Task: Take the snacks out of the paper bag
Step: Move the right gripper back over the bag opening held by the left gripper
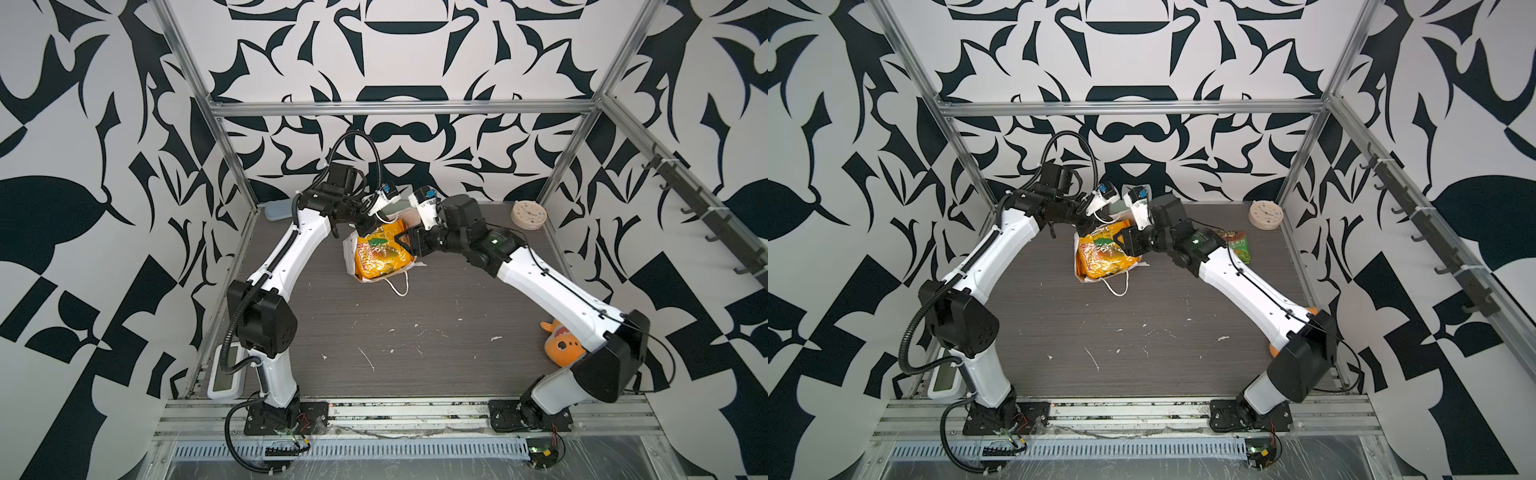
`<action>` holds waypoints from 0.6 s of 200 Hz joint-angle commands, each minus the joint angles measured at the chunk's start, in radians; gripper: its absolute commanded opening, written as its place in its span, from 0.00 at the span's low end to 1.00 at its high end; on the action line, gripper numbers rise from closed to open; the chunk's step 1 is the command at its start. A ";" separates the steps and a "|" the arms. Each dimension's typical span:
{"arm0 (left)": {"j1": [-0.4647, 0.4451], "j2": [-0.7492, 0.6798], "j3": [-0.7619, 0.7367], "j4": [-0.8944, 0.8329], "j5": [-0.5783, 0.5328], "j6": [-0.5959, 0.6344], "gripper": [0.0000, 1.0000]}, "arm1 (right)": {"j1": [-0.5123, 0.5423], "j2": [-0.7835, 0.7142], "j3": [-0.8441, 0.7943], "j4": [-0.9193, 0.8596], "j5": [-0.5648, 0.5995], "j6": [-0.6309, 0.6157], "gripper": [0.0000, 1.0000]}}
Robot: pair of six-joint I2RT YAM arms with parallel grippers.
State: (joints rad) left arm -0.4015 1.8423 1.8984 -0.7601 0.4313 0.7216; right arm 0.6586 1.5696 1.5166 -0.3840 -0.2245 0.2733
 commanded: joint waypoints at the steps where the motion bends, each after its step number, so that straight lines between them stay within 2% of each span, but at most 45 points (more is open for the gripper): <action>1: -0.008 0.016 0.035 0.000 0.053 0.000 0.00 | 0.012 0.045 0.056 0.015 0.132 0.044 0.55; 12: -0.009 0.018 0.034 0.000 0.054 -0.002 0.00 | 0.013 0.078 0.079 -0.003 0.184 0.053 0.55; 38: -0.010 0.011 0.029 0.000 0.053 -0.009 0.00 | 0.013 0.140 0.132 -0.012 0.221 0.067 0.61; 81: -0.010 -0.002 0.011 0.012 0.050 -0.010 0.00 | 0.013 0.230 0.225 -0.042 0.310 0.077 0.87; 120: -0.012 0.003 0.009 0.010 0.046 -0.002 0.00 | 0.013 0.288 0.274 -0.031 0.303 0.116 0.94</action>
State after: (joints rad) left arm -0.4026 1.8454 1.9038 -0.7593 0.4332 0.7063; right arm 0.6758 1.8431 1.7329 -0.4290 0.0399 0.3565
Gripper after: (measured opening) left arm 0.039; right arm 0.924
